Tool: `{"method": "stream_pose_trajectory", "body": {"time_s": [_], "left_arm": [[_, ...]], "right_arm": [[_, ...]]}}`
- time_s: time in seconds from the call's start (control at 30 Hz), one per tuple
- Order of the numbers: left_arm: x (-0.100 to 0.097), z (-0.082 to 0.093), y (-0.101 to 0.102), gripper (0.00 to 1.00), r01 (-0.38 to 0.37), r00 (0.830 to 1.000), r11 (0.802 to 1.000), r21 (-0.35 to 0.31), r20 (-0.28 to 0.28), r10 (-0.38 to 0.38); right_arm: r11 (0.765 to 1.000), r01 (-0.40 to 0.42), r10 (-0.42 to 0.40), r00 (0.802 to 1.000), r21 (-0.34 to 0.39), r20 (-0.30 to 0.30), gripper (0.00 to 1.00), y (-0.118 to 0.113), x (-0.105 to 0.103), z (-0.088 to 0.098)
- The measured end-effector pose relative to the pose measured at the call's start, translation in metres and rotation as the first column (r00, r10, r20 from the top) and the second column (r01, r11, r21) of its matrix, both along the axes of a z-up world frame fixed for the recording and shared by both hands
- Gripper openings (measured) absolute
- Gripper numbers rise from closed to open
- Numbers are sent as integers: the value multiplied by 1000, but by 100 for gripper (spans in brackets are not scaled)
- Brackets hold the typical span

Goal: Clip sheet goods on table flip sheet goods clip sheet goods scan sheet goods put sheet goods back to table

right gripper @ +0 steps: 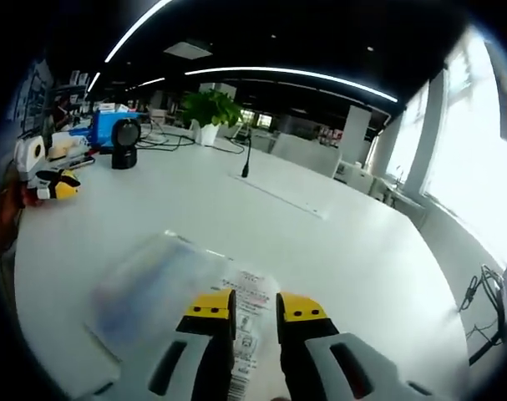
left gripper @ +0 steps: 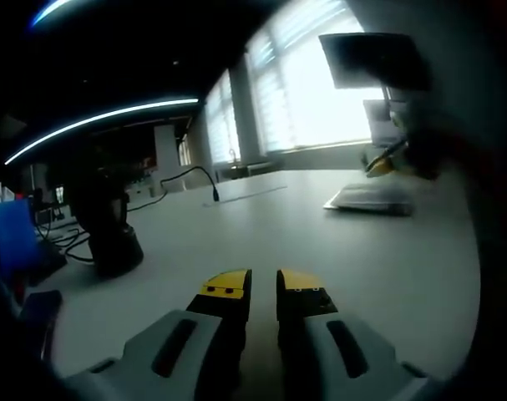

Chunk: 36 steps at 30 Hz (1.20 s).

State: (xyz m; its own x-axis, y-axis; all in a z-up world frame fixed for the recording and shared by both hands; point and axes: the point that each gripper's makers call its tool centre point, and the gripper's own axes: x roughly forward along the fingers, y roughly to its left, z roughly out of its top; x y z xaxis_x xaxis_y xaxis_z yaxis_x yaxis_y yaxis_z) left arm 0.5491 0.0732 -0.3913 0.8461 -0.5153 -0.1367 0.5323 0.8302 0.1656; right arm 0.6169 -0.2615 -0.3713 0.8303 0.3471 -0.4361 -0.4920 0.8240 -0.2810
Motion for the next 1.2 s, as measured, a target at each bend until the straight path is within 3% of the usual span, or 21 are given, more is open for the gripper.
{"method": "stream_pose_trajectory", "body": {"time_s": [0.37, 0.47, 0.9, 1.2], "left_arm": [[-1, 1, -1, 4, 3, 1000, 1000, 2, 7, -3], [-2, 1, -2, 4, 4, 1000, 1000, 6, 10, -4], [-3, 2, -2, 4, 10, 1000, 1000, 17, 21, -10], [-3, 1, -2, 4, 10, 1000, 1000, 26, 26, -11]], "right_arm": [[994, -70, 63, 994, -80, -90, 18, 8, 11, -10], [981, -103, 81, 987, -165, -137, 19, 2, 15, -17], [985, -174, 165, 956, -18, -241, 18, 1, 23, -25], [978, -210, 200, 924, 6, -326, 23, -9, 40, -38]]}}
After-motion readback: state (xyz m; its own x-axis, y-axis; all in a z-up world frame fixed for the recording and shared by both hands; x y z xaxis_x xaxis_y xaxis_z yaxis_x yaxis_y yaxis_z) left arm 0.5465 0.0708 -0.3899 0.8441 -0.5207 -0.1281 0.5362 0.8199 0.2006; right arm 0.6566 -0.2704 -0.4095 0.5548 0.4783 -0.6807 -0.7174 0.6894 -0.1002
